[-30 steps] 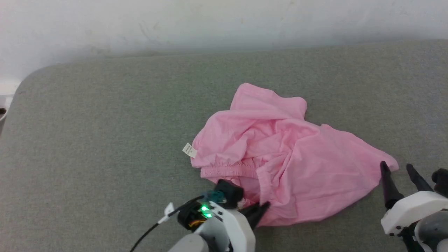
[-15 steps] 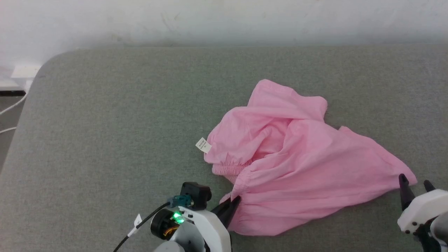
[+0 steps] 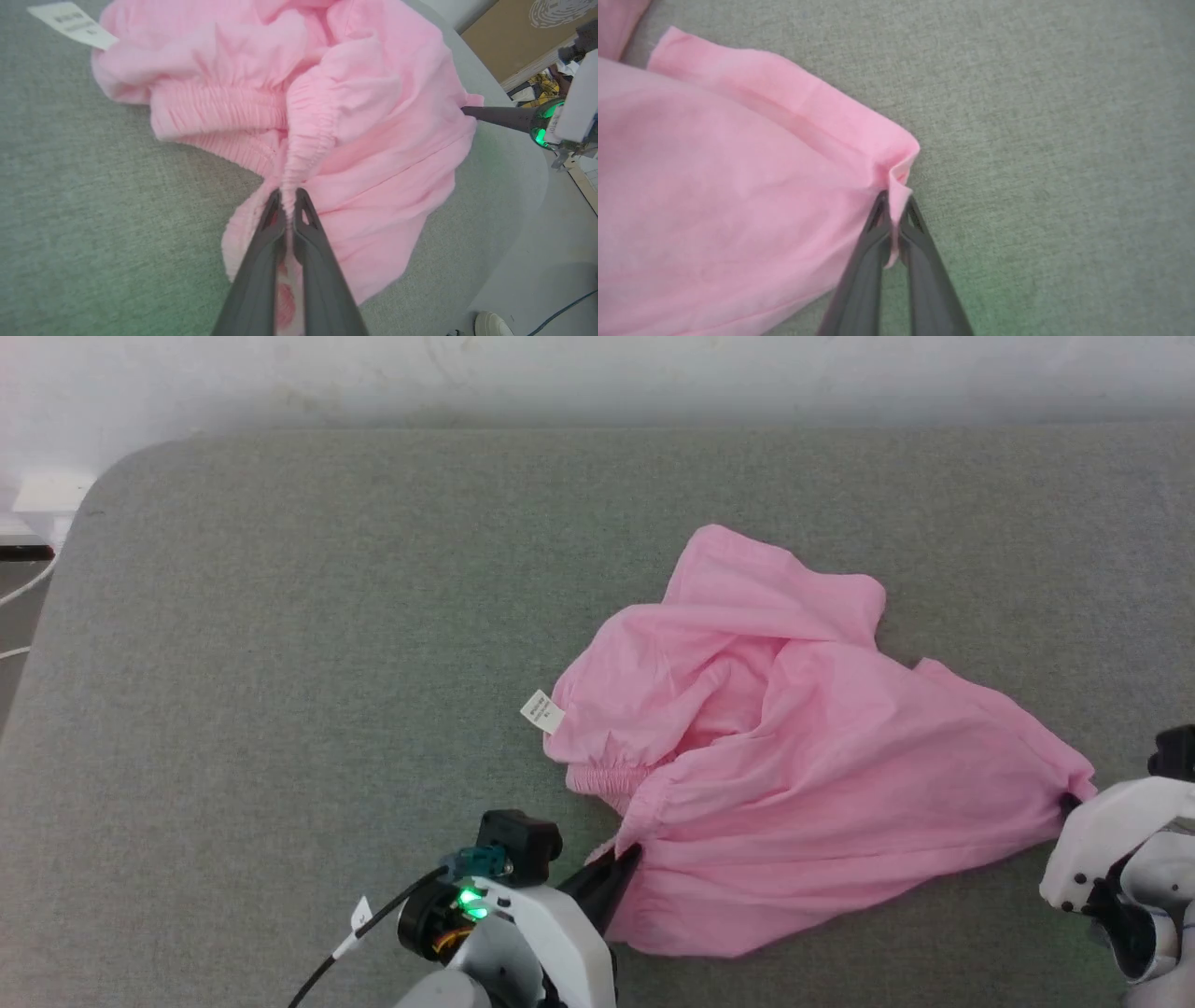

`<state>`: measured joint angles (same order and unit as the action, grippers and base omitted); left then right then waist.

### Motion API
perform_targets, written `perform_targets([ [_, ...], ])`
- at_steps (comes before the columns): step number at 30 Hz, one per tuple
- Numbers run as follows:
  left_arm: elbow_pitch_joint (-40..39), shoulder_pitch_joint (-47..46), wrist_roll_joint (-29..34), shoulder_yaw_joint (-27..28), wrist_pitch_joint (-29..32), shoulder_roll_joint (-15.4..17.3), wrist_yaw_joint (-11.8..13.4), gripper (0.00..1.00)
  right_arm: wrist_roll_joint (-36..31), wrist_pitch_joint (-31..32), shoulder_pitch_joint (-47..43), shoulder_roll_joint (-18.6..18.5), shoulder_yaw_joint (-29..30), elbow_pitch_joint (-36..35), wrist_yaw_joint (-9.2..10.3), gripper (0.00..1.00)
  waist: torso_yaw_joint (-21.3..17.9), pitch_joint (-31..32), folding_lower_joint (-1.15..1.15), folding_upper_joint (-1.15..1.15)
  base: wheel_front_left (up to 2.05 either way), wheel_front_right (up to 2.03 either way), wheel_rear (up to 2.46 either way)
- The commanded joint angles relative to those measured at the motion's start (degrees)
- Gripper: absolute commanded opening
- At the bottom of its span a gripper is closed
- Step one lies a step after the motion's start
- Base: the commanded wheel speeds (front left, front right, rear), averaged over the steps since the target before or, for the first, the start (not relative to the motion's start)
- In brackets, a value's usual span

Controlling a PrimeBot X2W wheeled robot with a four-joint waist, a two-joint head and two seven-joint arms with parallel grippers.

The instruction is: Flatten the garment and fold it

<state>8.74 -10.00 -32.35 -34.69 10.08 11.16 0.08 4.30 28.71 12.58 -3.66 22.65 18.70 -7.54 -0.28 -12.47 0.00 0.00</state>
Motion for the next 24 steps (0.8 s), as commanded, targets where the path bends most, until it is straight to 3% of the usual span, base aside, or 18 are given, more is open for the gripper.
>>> perform_targets([
  [1,-1.31,-1.20,-0.13,0.38,-0.39,0.46,0.04,0.00,-0.13,2.20,-0.84,0.60,-1.25,-0.86,0.05,0.00,-0.03,0.20,0.00,0.00,0.00,0.00,0.00],
  [9,-11.10,-5.67,-3.02,3.52,0.16,2.99,-2.95,0.00,3.91,7.48,0.80,-1.43,-5.55,-16.73,0.05,0.00,-0.53,-0.06,0.00,0.00,0.00,0.00,0.00],
  [15,-18.19,-18.20,-8.11,10.62,6.16,7.05,-4.39,0.00,6.79,13.54,12.06,-6.75,-12.16,-26.54,0.05,0.00,-2.36,-4.15,0.00,0.00,0.00,0.00,0.00],
  [20,-15.53,-33.18,-10.26,17.46,11.00,8.25,-1.31,0.00,8.31,14.71,27.47,-10.45,-17.45,-24.75,0.05,0.00,-4.06,-9.55,0.00,0.00,0.00,0.00,0.00],
  [24,-10.54,-45.27,-7.47,21.04,11.19,8.63,2.60,0.00,8.42,12.59,40.51,-11.32,-20.38,-19.92,0.05,0.00,-5.50,-13.32,0.00,0.00,0.00,0.00,0.00],
])
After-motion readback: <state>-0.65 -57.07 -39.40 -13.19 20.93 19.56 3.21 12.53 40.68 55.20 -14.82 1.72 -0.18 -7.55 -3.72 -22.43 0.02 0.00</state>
